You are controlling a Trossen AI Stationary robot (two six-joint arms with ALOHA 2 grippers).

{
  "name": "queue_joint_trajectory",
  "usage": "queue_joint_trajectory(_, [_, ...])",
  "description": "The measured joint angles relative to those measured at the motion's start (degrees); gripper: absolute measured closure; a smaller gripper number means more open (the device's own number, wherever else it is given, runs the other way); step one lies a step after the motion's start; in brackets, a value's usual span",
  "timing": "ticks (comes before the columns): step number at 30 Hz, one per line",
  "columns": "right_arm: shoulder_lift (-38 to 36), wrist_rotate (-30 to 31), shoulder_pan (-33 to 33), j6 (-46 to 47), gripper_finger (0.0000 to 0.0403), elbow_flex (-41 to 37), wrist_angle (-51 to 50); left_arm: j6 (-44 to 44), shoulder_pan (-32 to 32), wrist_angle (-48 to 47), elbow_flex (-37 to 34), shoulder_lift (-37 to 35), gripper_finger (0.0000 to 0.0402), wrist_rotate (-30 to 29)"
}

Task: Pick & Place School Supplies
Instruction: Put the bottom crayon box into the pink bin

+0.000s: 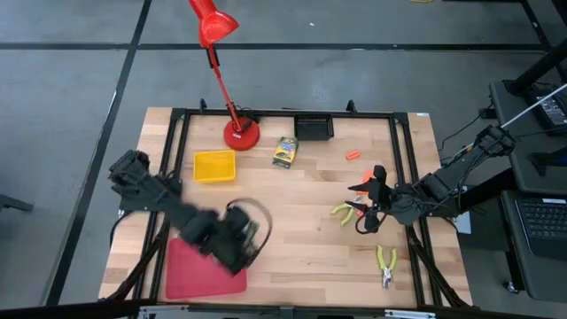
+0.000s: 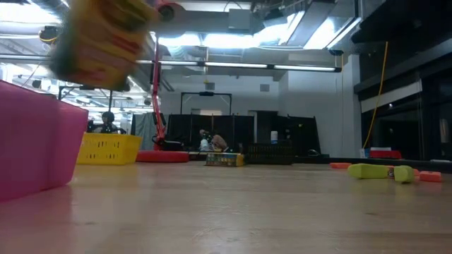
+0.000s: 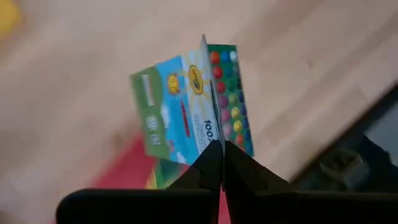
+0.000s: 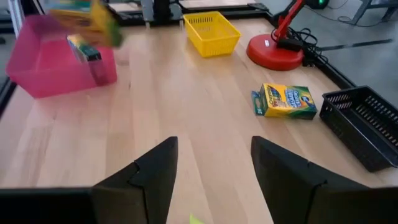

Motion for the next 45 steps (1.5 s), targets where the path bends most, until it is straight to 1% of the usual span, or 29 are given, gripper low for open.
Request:
queue_joint_trajectory(3, [0.0,-0.01,0.0,-0.23,0.0195,0.0,1.21,-6.97,-5.33,-0.81,0.0,0.2,0.0399,-0.8])
queue_joint_trajectory(6, [0.02,-0.01,0.0,-0.1,0.0195,0.0,1.45,-11.73,-9.38,-2.14,0.0,0.2,0.0399,-1.31])
queue_joint_trajectory(11, [0.02,0.0,-0.21,-0.15,0.0195,0.01,1.47,-13.36,-13.17,-3.05,0.0,0.2,0.0399,-1.16])
queue_joint_trajectory(14, [0.02,0.0,-0.73,-0.63,0.0195,0.0,1.45,-12.8,-13.38,-3.05,0.0,0.2,0.0399,-0.32])
queue_joint_trajectory(19, [0.02,0.0,-1.16,-1.45,0.0195,0.01,1.41,-9.35,-13.38,-2.31,0.0,0.2,0.0399,1.4])
queue_joint_trajectory(22, [0.02,-0.01,-1.16,-1.38,0.0195,0.0,1.04,-7.48,-13.46,-0.42,0.0,0.2,0.0399,2.3])
queue_joint_trajectory(27, [0.02,-0.01,-1.16,-0.47,0.0195,0.0,0.57,-5.3,-13.81,2.32,-0.03,0.2,0.04,2.21])
queue_joint_trajectory(30, [0.02,-0.01,-1.16,-0.02,0.0195,-0.77,0.76,-5.2,-13.81,3.9,-1.75,0.2,0.04,2.02])
queue_joint_trajectory(38, [0.02,-0.01,-1.16,2.05,0.0195,-2.78,0.98,-4.69,-13.93,8.21,-6.17,0.25,0.04,5.74])
queue_joint_trajectory(45, [0.02,1.33,-1.16,2.02,0.0195,-2.78,1.01,-3.74,-14.03,8.94,-8.02,0.25,0.04,5.05])
